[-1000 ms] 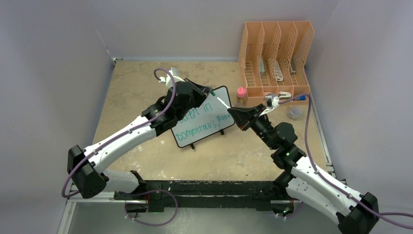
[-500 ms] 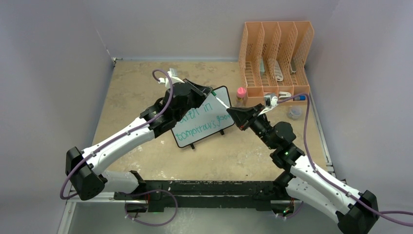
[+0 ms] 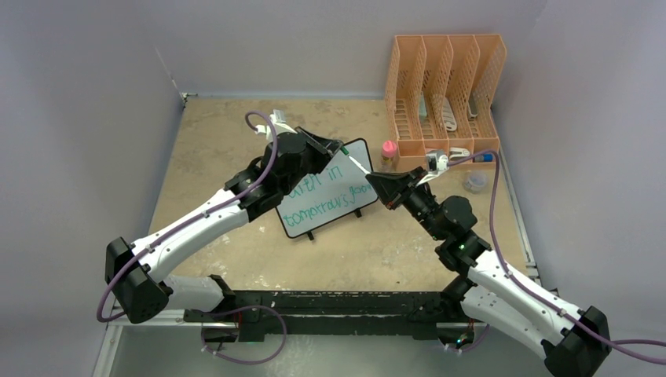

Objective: Write a sentence on the whiteboard
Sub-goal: Insert the whiteboard marker without the cap into the pen cap.

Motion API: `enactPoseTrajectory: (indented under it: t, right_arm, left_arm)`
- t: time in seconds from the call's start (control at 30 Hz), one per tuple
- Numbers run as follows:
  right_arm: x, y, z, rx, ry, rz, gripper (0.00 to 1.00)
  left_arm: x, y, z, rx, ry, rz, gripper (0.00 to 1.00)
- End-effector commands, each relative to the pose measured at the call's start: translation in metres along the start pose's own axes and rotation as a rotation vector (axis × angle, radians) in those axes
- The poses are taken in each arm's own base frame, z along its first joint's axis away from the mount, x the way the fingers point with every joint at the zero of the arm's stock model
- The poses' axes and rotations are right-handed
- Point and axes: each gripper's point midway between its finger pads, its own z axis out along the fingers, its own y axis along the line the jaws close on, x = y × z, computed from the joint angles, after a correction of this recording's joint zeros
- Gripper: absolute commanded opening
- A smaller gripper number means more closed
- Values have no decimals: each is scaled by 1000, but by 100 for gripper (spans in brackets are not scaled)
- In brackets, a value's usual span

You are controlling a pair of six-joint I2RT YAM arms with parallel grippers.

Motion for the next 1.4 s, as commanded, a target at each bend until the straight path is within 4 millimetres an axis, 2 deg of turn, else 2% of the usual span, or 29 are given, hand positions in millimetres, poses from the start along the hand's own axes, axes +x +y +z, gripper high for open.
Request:
enactPoseTrajectory:
  t: [0.0,0.93,1.13,1.37]
  right_arm:
    - [-20,10,-2,-29,-77,8,0]
    - [-18,8,-2,-26,-96,41,0]
    - [-27,11,0,-40,-140,71,0]
    - [-34,19,7,-82,-177,106,0]
  left_arm:
    - [-11,-20,-9,70,-15,-48,0]
    - [-1,-23,-13,95,44,-89,0]
    - [2,-23,-14,102,62,-106,0]
    - [4,-34,-15,149,79,-102,0]
